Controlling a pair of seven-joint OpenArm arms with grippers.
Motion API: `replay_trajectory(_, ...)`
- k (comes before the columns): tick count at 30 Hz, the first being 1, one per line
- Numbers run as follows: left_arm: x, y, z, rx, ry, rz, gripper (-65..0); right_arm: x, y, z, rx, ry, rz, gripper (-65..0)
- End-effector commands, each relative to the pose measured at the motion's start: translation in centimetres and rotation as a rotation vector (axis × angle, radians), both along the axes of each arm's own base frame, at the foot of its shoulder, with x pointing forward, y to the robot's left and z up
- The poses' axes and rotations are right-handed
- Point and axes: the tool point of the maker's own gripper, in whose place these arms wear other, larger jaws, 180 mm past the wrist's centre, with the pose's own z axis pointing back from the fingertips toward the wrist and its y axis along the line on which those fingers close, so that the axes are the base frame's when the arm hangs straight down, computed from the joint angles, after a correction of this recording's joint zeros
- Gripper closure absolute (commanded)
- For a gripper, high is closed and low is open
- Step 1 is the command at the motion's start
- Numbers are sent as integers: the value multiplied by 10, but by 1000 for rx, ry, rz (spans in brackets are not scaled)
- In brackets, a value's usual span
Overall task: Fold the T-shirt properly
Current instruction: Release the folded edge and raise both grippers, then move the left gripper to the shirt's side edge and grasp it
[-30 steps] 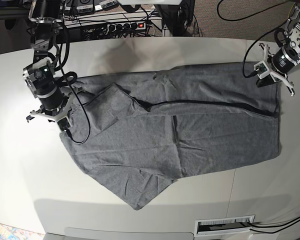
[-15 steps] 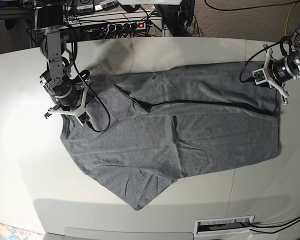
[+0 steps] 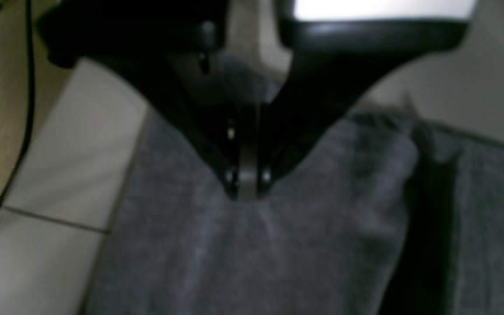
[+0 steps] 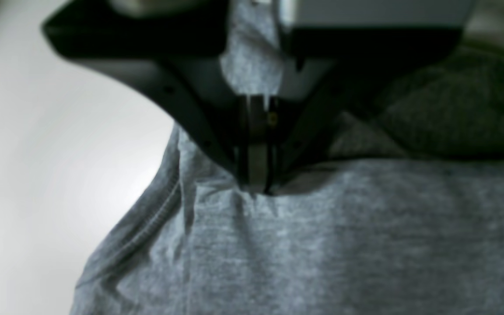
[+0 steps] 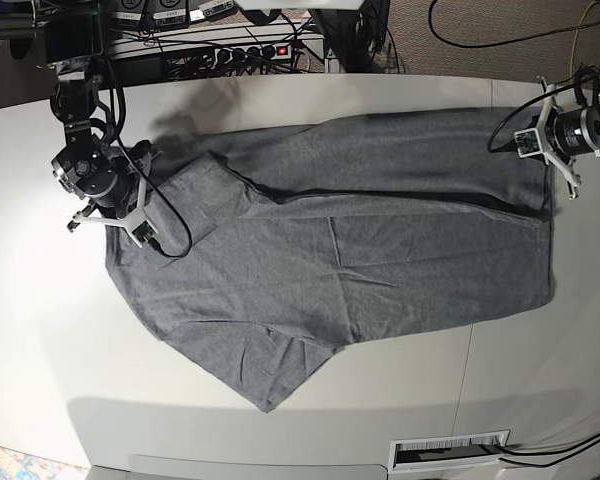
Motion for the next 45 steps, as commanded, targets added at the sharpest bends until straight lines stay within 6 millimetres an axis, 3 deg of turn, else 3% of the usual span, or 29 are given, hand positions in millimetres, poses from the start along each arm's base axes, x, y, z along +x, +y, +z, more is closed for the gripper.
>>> replay_trajectory(1, -2, 7, 5, 18, 6, -12, 0, -5, -17, 3, -65, 32, -17, 0)
replay_trajectory(11, -32, 11, -10, 51, 78, -32, 0, -22, -18, -4, -56, 133, -40, 0)
replay_trajectory(22, -30, 22, -4, 79, 75, -54, 0, -55, 1, -6, -47, 158, 23, 0)
replay_trajectory(29, -23, 22, 9, 63, 49, -94, 0, -44, -2, 7, -48, 94, 20, 0)
replay_trajectory(37, 5, -5, 36, 25, -89, -125, 0, -25, -21, 33, -5, -34, -44, 0)
replay_trajectory(45, 70, -7, 81, 11, -289, -95, 0, -21, -19, 40, 43, -62, -57, 0)
